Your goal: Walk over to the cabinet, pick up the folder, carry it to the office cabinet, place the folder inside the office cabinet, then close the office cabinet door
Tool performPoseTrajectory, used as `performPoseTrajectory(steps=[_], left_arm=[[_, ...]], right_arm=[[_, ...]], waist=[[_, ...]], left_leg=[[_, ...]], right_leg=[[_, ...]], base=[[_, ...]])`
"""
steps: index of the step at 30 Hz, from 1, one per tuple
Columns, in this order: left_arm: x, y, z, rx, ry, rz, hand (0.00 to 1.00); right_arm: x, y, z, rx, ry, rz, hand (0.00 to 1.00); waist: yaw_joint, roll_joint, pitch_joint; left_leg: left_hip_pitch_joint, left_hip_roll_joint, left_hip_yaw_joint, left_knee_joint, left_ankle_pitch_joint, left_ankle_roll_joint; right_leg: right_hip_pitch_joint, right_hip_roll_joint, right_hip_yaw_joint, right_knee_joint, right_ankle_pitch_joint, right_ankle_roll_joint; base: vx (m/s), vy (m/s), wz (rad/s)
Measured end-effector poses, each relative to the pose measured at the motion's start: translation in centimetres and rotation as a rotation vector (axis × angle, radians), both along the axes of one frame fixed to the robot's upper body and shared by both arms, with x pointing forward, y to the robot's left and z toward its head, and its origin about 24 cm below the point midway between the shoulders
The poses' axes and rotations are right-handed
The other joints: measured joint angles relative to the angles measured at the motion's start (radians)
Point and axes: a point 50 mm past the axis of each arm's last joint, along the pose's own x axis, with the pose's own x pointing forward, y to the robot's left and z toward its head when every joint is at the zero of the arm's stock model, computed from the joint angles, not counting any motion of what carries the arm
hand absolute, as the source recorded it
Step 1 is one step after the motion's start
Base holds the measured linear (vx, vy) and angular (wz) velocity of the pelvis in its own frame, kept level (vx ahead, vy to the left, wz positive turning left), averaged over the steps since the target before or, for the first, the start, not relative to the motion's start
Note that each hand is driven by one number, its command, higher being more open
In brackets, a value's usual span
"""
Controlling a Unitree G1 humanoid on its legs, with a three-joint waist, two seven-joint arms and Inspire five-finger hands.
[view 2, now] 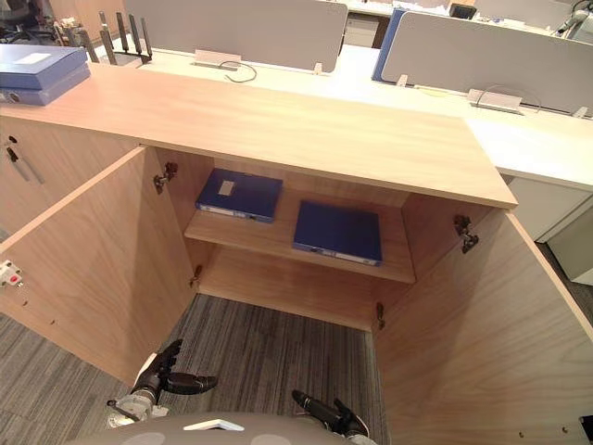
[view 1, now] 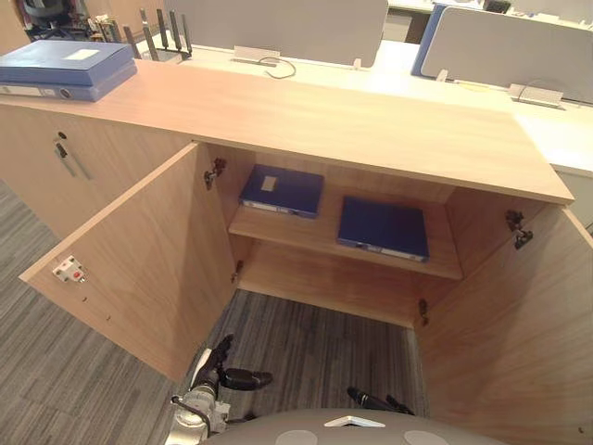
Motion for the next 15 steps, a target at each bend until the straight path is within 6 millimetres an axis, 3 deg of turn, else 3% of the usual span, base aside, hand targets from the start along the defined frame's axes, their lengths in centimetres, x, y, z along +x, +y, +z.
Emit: performPoseTrajectory(steps=[1,3,5,6,10,12,14,15], left_arm=[[-0.1,0.2,0.0,-0.004,0.0,0.027,1.0],[-0.2,0.6,0.0,-0.013,-0.003,0.077,1.0],[-0.5,1.3,0.0,-0.013,0.005,0.134,1.0],[-1.2,1.8,-0.2,-0.003,0.03,0.166,1.0],[-2.9,2.6,-0.6,0.018,0.092,0.183,1.0],[-3.9,2.7,-0.8,0.021,0.13,0.194,1.0],[-5.3,2.6,-1.2,0.015,0.174,0.222,1.0],[-5.1,2.5,-1.1,0.011,0.16,0.237,1.0]], right_arm=[[-0.1,-0.2,0.0,-0.001,0.0,-0.023,1.0],[-0.1,-0.5,0.0,0.003,-0.003,-0.09,1.0],[0.1,-0.7,0.1,0.002,-0.029,-0.138,1.0],[0.5,-1.1,0.3,-0.001,-0.058,-0.167,1.0],[0.7,-1.2,0.4,0.005,-0.072,-0.197,1.0],[0.7,-1.3,0.4,0.004,-0.073,-0.218,1.0],[0.7,-1.5,0.4,0.008,-0.074,-0.263,1.0],[0.5,-1.6,0.3,0.01,-0.07,-0.286,1.0]], waist=[[-0.001,0.0,0.002],[-0.002,0.003,0.02],[-0.006,0.025,0.045],[-0.015,0.05,0.051],[-0.024,0.057,0.054],[-0.022,0.06,0.062],[-0.015,0.065,0.066],[-0.004,0.068,0.071]], left_leg=[[0.002,-0.004,0.0,0.0,-0.006,-0.008],[0.02,-0.009,-0.011,-0.004,-0.031,-0.006],[0.052,0.008,-0.005,-0.005,-0.04,0.0],[0.069,0.039,0.026,-0.005,-0.052,-0.005],[0.068,0.074,0.065,-0.005,-0.059,-0.004],[0.067,0.098,0.069,-0.005,-0.065,-0.013],[0.066,0.131,0.066,0.003,-0.075,-0.03],[0.066,0.156,0.061,0.026,-0.089,-0.052]], right_leg=[[-0.004,-0.005,0.001,0.014,-0.006,-0.006],[-0.031,-0.013,0.031,0.089,-0.029,-0.06],[-0.067,0.0,0.037,0.19,0.0,-0.121],[-0.113,0.023,0.034,0.259,0.051,-0.154],[-0.174,0.037,0.019,0.309,0.085,-0.139],[-0.187,0.047,-0.004,0.308,0.067,-0.137],[-0.206,0.052,-0.006,0.281,0.057,-0.132],[-0.211,0.05,-0.004,0.246,0.06,-0.127]], base=[[-0.01,0.046,-0.03],[-0.02,0.032,-0.25],[-0.04,0.005,-0.55],[-0.05,0.008,-0.59],[-0.01,-0.02,-0.42],[0.06,-0.089,-0.17],[0.12,-0.168,0.03],[0.15,-0.205,0.1]])
